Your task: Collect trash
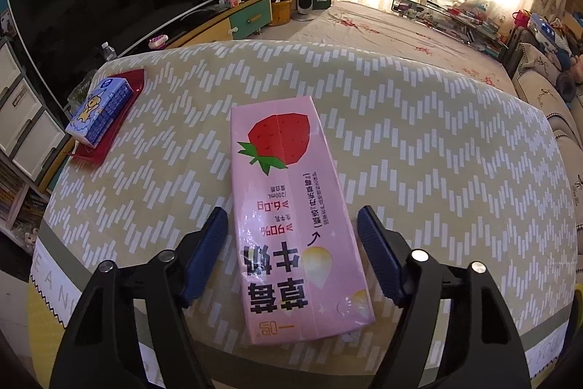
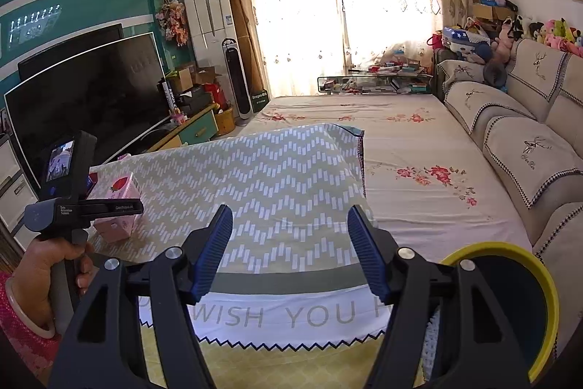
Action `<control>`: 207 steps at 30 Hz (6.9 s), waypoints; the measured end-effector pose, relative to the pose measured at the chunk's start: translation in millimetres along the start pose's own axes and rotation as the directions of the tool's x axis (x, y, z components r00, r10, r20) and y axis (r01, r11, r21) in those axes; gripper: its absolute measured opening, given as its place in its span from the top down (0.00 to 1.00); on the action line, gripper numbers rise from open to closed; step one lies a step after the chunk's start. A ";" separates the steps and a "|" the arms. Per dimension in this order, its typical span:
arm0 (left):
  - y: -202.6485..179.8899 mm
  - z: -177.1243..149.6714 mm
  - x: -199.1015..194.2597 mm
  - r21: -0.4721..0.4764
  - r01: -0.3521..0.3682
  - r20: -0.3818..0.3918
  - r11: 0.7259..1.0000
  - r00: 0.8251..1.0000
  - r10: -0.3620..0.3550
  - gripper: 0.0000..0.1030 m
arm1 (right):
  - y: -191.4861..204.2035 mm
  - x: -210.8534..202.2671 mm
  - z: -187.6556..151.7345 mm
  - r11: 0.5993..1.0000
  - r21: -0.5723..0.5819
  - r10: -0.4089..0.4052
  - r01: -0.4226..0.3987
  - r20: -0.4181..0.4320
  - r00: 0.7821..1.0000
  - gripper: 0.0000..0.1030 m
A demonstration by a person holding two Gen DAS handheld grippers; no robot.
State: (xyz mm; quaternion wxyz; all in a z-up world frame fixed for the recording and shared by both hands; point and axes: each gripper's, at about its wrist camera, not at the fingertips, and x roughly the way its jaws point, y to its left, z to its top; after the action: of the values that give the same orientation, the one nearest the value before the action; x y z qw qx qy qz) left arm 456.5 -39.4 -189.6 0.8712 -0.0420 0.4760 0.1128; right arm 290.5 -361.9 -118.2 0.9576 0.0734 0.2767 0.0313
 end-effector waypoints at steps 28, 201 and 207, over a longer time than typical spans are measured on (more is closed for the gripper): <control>-83.4 -103.2 -174.3 0.362 0.309 0.103 0.879 0.924 -0.367 0.52 | -52.9 -79.0 3.9 0.988 0.094 -0.133 0.121 0.135 0.982 0.39; 102.7 -277.5 -345.0 0.219 0.281 0.465 0.934 0.812 -0.353 0.05 | -19.9 -238.3 -92.1 0.995 -0.025 -0.091 0.094 0.088 0.992 0.07; 104.8 -273.9 -343.6 0.212 0.272 0.473 0.939 0.812 -0.342 0.05 | -18.0 -235.6 -92.1 0.995 -0.036 -0.090 0.093 0.082 0.993 0.07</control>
State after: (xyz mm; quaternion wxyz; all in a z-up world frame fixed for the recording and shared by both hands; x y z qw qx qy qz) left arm 28.0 -40.9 -46.6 0.9722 -0.0285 0.2260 -0.0548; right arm 42.6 -392.0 -74.3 0.9697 0.0428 0.2404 -0.0100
